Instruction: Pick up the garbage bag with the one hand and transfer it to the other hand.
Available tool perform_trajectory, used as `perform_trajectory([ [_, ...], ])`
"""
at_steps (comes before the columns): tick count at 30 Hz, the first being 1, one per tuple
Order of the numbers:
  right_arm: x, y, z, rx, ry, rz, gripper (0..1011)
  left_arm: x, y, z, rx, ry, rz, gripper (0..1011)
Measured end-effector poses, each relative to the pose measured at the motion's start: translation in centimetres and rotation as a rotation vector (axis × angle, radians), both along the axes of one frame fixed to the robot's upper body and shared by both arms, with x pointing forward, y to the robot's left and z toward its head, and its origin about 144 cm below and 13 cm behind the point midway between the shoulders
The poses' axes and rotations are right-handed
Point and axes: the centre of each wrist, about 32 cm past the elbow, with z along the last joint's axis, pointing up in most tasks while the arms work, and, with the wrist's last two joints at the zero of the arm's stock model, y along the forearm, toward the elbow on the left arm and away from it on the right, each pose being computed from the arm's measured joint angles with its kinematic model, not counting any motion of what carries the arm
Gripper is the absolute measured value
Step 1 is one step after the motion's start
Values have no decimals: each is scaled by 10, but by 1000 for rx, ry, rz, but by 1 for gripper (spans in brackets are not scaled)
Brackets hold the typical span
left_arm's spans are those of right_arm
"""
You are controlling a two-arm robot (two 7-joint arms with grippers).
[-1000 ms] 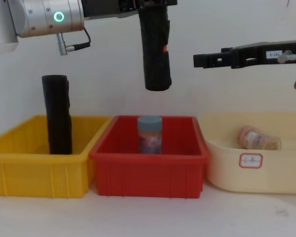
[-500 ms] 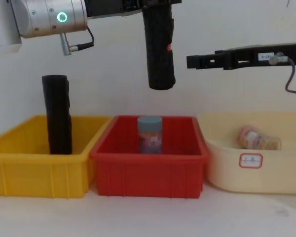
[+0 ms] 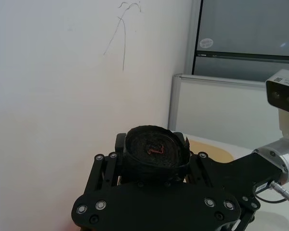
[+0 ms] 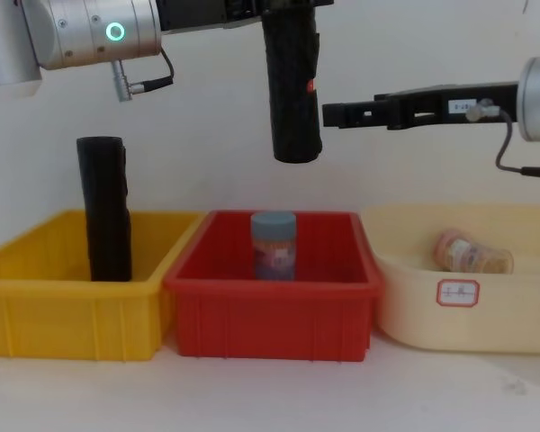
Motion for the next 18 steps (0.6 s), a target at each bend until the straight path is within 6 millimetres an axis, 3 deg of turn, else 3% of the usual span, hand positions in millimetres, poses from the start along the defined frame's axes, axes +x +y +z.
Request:
perform_trajectory([
  [18,11,17,2,-20,-23,17,1001,0,0,0,0,-2,-2,564],
])
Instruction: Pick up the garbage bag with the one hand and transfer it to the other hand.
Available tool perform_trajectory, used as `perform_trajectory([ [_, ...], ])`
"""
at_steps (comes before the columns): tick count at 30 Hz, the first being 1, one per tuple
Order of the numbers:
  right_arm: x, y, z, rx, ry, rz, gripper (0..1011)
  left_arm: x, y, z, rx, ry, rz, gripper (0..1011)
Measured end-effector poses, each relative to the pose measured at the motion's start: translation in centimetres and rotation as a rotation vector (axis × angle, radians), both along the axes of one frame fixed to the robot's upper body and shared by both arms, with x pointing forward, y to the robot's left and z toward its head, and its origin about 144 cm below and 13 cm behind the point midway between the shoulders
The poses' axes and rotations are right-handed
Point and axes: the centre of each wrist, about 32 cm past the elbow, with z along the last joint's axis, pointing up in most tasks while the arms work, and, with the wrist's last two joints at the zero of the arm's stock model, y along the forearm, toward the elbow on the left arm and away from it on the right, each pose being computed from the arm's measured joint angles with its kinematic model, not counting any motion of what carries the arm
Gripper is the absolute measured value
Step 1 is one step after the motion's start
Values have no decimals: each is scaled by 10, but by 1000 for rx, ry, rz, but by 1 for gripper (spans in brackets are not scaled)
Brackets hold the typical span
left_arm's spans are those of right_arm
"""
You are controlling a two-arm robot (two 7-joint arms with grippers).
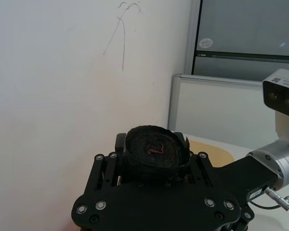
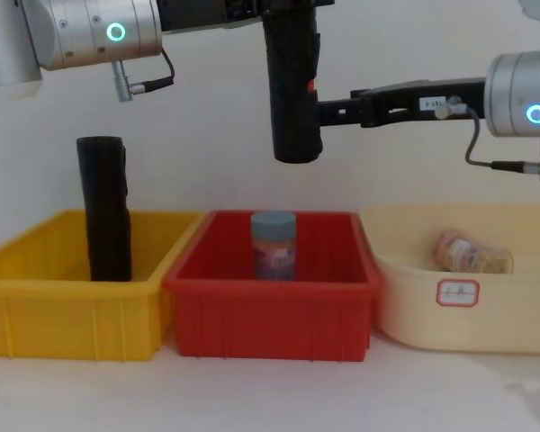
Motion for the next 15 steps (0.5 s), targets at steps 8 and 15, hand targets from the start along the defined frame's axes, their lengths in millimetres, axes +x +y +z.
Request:
perform_trajectory([
  [8,5,5,1,-5,-6,4,1001,0,0,0,0,0,0,564],
  [15,10,9,1,-10,-5,7,1002,0,0,0,0,0,0,564],
])
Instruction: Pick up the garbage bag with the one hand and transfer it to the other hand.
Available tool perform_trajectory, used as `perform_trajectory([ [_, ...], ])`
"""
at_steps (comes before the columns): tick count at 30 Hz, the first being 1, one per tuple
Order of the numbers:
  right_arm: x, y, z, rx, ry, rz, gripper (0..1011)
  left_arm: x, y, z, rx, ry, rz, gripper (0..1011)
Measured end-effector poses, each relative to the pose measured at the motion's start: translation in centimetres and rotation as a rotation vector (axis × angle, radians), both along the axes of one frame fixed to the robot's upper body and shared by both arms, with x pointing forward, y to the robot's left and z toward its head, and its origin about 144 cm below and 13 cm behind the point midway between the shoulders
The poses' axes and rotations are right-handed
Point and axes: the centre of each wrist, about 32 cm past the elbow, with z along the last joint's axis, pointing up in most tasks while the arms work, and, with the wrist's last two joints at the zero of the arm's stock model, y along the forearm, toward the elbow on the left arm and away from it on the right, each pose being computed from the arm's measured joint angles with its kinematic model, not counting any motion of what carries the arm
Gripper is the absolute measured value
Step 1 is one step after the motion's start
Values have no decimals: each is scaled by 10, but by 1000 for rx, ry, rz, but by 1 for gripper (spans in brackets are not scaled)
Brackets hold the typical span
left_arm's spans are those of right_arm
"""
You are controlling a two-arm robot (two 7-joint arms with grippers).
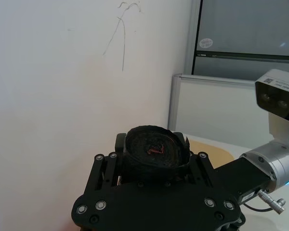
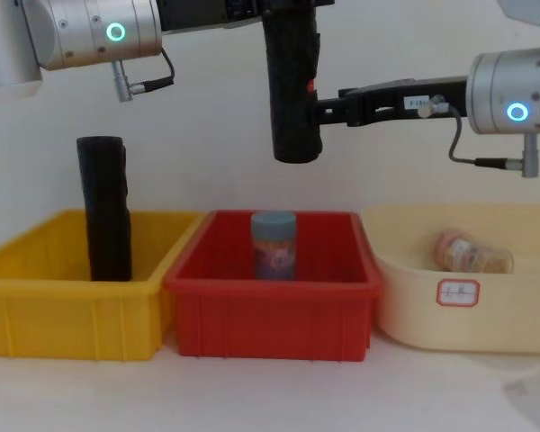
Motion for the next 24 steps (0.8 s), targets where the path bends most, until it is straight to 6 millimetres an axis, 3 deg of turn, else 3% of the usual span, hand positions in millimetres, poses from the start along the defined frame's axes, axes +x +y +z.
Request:
perform_trajectory([
  [24,16,15,1,-16,-25,16,1001,0,0,0,0,0,0,564],
])
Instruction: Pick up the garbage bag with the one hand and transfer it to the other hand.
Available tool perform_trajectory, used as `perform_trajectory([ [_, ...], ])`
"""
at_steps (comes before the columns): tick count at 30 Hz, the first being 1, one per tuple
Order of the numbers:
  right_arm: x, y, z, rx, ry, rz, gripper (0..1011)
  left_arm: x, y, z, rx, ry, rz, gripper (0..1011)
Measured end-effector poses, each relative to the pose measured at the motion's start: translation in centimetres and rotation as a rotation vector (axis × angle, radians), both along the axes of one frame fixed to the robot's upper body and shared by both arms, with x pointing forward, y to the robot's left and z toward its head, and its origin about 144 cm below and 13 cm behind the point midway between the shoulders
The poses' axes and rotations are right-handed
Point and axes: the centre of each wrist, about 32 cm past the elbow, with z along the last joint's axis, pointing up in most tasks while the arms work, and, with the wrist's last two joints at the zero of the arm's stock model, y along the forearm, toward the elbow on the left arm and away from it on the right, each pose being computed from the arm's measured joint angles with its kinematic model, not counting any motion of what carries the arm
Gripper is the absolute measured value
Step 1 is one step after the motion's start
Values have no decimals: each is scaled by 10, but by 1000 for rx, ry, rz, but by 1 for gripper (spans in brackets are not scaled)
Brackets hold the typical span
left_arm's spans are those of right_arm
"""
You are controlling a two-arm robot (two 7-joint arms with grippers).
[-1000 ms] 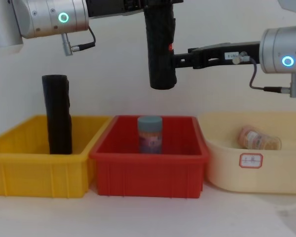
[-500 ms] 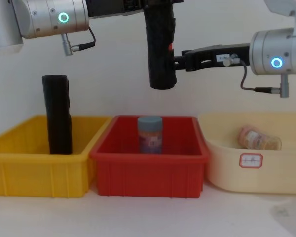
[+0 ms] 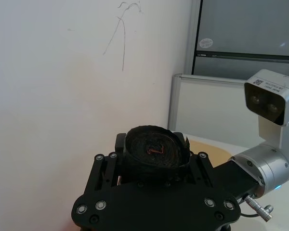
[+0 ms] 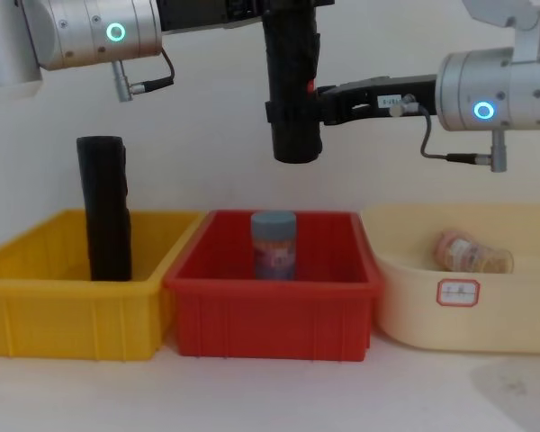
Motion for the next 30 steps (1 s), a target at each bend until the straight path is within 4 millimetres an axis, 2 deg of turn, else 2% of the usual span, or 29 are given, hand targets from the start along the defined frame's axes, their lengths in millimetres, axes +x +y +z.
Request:
perform_trajectory([
  [30,14,23,-6,-7,-4,-15,1002,0,0,0,0,0,0,564],
])
